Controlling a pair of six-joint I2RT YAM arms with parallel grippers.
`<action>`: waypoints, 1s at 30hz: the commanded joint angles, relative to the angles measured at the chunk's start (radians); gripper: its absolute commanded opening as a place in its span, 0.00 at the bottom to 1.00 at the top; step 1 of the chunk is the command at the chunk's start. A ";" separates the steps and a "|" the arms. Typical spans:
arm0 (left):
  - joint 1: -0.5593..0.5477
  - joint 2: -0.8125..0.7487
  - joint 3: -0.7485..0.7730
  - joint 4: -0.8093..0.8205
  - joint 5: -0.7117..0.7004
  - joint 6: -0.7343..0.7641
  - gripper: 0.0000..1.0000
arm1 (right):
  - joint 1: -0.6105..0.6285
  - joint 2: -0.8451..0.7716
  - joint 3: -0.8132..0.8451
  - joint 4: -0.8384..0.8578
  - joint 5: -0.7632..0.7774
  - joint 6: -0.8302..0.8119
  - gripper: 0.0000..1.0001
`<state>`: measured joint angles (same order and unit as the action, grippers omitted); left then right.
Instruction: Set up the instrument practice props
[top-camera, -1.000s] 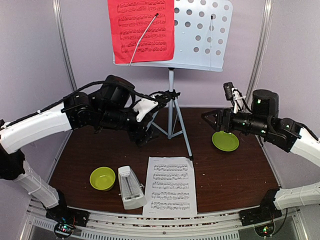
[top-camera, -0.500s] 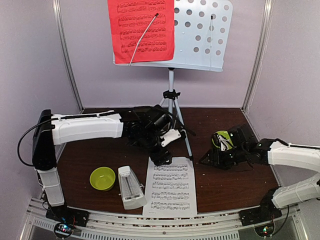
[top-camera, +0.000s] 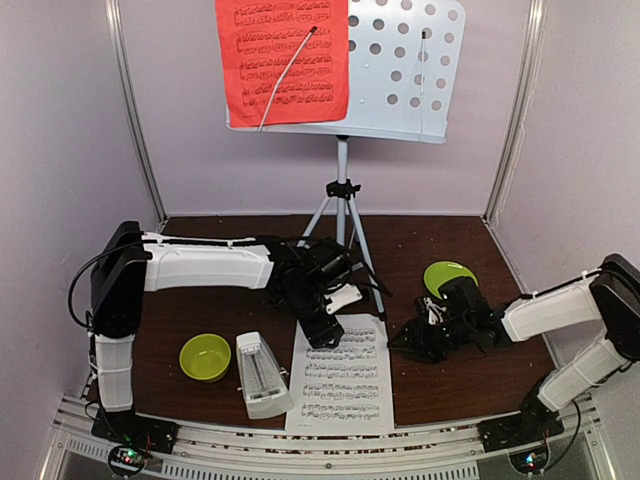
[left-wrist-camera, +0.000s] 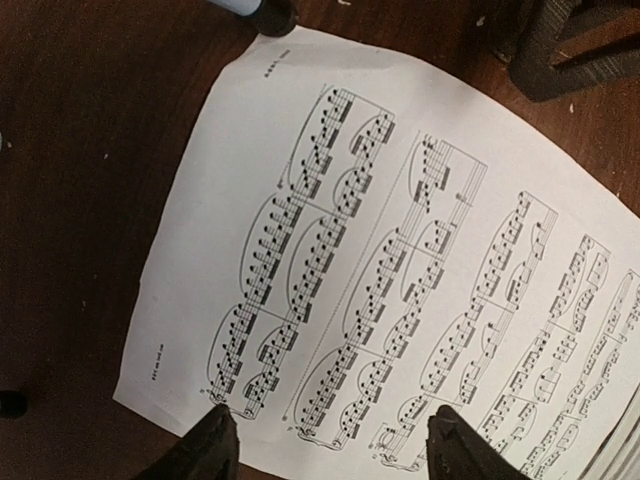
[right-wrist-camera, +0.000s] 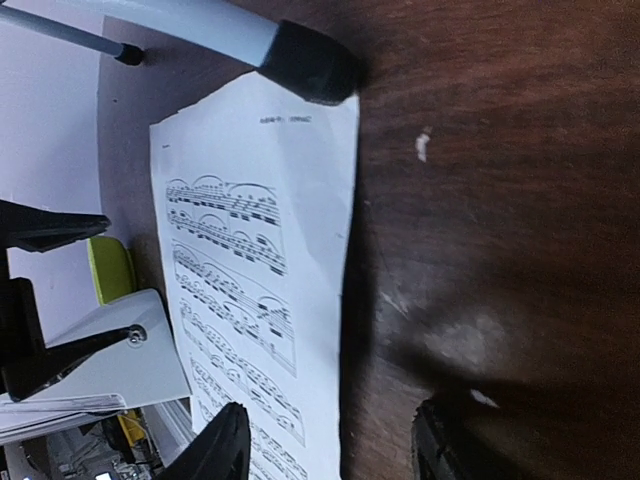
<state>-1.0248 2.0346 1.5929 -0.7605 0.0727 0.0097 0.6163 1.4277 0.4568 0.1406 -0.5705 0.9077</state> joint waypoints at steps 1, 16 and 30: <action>0.012 0.029 -0.011 0.046 0.038 -0.019 0.66 | -0.005 0.109 -0.014 0.239 -0.047 0.111 0.56; 0.012 0.045 -0.055 0.103 0.085 -0.016 0.64 | 0.018 0.264 -0.021 0.603 -0.058 0.309 0.41; 0.012 -0.113 -0.079 0.228 0.063 -0.007 0.66 | 0.043 0.183 -0.087 0.618 -0.060 0.265 0.00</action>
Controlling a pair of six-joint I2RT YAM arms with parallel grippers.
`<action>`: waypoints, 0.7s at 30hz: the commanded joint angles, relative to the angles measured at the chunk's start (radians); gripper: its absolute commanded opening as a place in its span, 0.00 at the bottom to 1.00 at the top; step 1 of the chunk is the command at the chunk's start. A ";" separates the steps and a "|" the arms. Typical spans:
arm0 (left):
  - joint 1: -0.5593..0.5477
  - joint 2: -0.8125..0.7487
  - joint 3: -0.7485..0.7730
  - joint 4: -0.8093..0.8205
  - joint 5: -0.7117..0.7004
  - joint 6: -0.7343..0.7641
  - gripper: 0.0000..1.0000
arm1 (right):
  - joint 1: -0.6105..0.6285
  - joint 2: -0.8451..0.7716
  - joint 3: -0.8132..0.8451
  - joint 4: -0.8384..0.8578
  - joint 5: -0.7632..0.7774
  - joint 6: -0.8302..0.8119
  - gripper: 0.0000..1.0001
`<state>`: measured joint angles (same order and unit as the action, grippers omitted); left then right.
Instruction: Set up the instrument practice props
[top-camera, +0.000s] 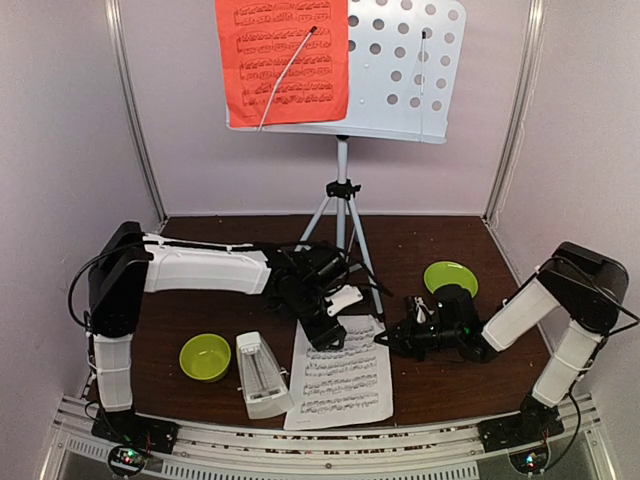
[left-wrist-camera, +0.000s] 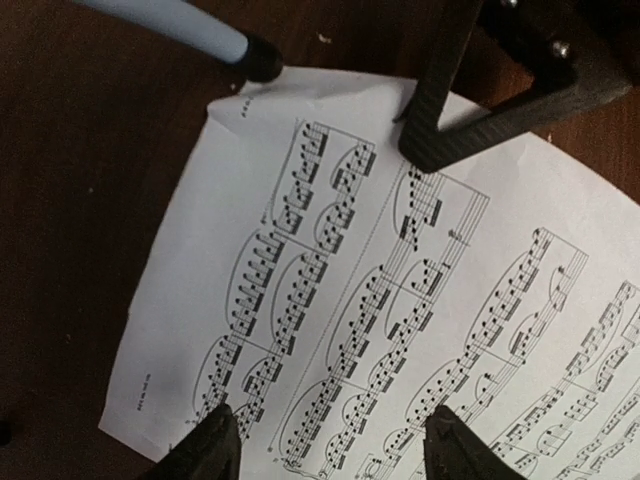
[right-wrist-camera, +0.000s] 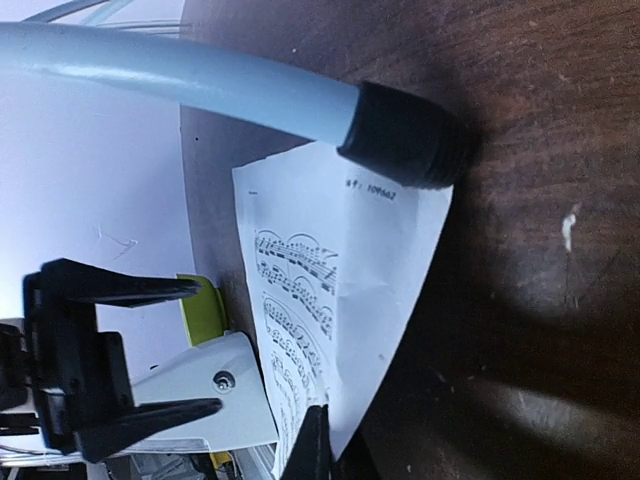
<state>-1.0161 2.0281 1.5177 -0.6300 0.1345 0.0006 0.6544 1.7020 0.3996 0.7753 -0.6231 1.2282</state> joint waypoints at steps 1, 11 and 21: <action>0.004 -0.123 -0.005 0.117 0.006 0.002 0.66 | 0.005 -0.120 -0.035 -0.046 -0.008 -0.073 0.00; 0.004 -0.286 -0.013 0.308 0.067 -0.003 0.69 | 0.012 -0.572 0.019 -0.617 0.062 -0.417 0.00; 0.007 -0.417 -0.013 0.401 0.055 0.021 0.80 | 0.026 -1.012 0.162 -0.902 0.171 -0.845 0.00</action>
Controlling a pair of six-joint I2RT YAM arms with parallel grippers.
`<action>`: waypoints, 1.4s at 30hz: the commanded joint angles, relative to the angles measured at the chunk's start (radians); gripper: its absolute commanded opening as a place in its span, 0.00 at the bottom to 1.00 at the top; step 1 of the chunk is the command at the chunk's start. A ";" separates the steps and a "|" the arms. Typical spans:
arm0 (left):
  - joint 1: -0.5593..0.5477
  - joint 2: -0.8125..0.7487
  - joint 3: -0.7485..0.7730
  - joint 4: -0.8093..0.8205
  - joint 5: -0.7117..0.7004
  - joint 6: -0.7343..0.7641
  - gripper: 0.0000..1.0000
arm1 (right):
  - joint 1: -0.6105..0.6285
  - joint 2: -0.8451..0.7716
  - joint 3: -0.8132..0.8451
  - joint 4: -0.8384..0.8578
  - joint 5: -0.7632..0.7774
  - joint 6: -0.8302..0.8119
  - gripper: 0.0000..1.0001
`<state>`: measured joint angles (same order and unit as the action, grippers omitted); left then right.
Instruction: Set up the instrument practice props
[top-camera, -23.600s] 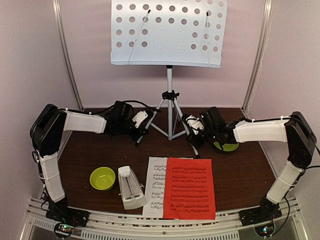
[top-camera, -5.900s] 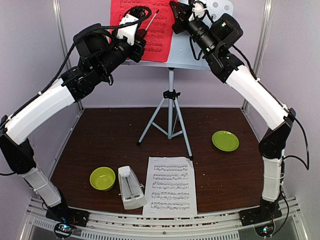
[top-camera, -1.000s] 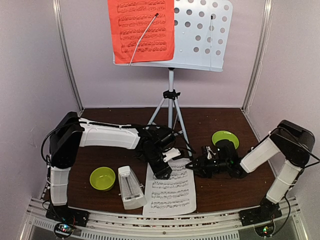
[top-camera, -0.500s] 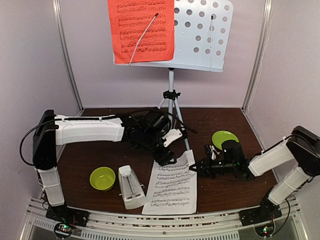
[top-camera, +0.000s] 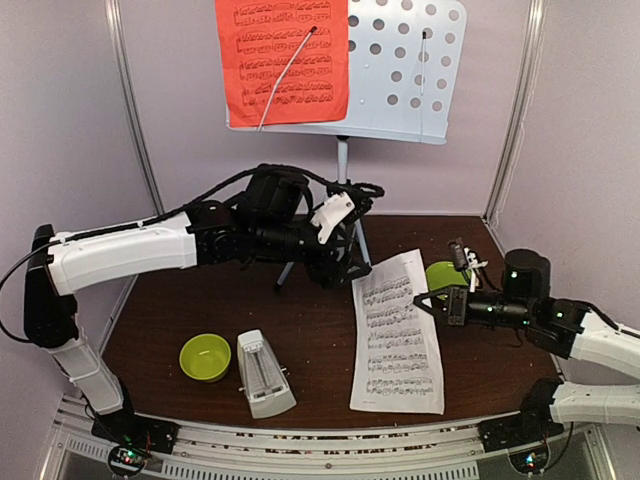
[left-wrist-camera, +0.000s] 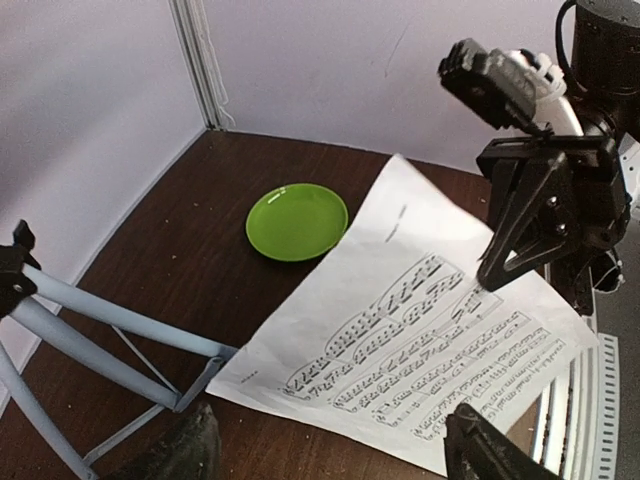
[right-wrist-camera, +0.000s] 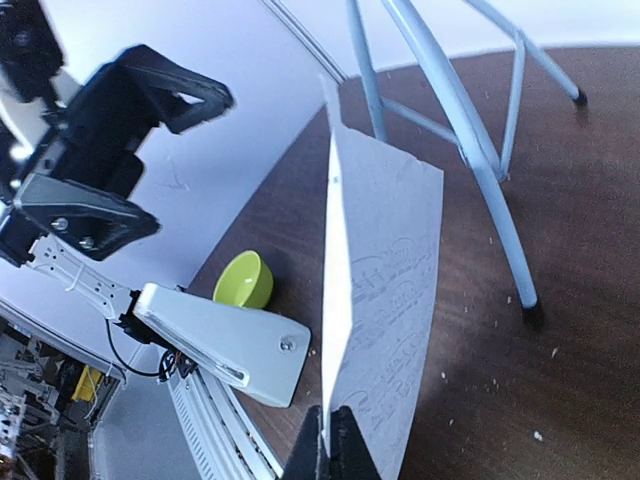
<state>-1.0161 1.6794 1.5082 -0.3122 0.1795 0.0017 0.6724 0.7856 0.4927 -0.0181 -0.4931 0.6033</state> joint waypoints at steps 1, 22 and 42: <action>0.009 -0.085 -0.002 0.087 0.014 0.025 0.81 | 0.011 -0.115 0.095 -0.127 0.027 -0.264 0.00; -0.008 -0.306 -0.023 0.011 0.027 0.146 0.90 | 0.035 -0.068 0.635 -0.296 -0.130 -0.603 0.00; -0.039 -0.163 0.244 0.164 0.080 0.045 0.48 | 0.026 0.098 0.819 0.011 0.014 -0.529 0.00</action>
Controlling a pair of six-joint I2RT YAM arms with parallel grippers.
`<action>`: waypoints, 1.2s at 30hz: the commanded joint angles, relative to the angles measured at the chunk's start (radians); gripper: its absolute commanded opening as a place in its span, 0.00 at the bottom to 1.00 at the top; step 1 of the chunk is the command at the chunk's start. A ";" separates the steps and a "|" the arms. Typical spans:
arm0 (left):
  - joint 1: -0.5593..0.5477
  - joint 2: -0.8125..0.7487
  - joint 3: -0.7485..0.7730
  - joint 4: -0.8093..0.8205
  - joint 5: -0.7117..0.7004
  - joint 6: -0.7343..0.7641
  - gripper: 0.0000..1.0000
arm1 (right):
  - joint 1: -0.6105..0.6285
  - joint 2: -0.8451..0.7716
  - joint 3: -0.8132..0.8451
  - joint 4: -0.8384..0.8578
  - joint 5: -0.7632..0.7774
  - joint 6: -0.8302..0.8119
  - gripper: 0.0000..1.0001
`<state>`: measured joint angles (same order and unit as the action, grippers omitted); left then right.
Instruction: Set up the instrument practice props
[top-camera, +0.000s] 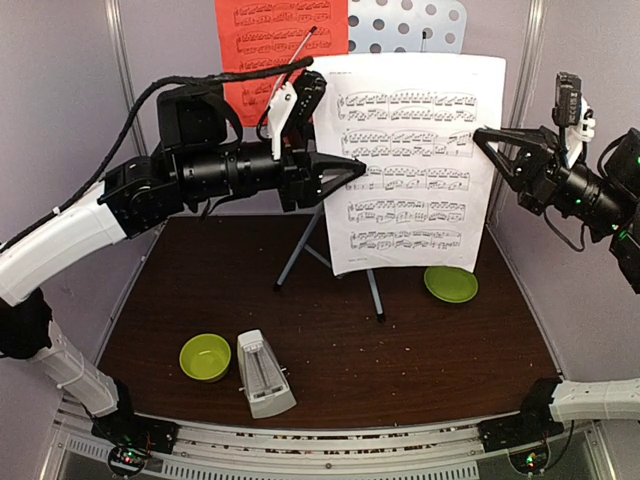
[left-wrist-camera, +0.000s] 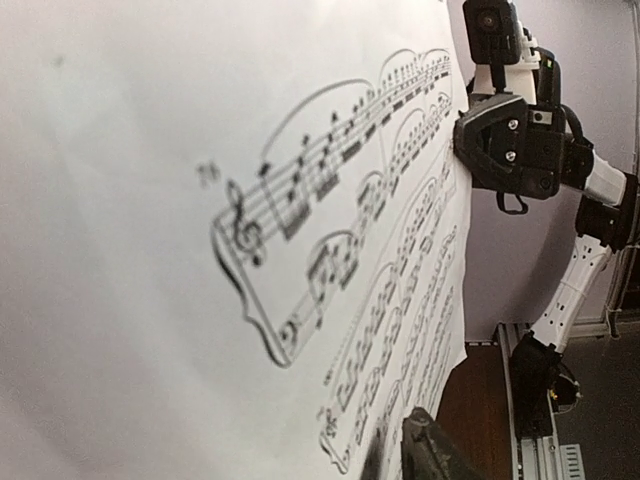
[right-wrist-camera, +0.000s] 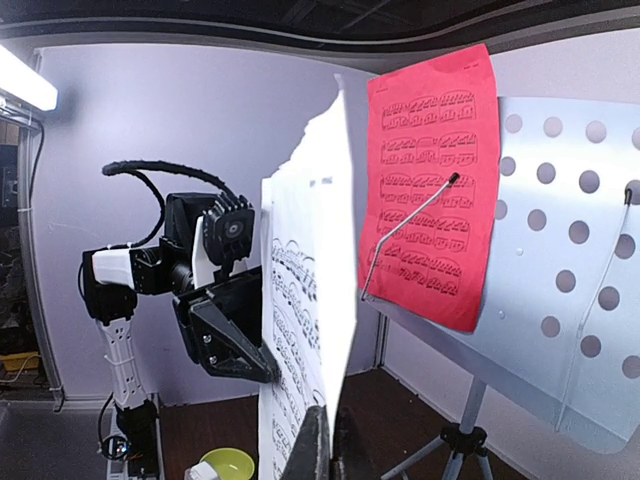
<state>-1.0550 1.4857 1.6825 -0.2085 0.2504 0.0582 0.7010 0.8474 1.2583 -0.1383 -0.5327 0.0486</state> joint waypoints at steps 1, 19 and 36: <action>0.000 0.037 0.084 0.060 0.003 -0.011 0.45 | -0.006 0.046 0.066 0.139 0.057 0.026 0.00; 0.008 0.161 0.401 0.101 -0.207 -0.044 0.00 | -0.052 0.217 0.253 0.247 0.263 0.118 0.02; 0.142 0.319 0.726 0.049 -0.338 -0.076 0.00 | -0.057 0.569 0.726 0.064 0.668 0.092 0.24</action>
<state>-0.9249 1.7916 2.3714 -0.1619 -0.0277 -0.0334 0.6498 1.3788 1.9221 0.0166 0.0154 0.1535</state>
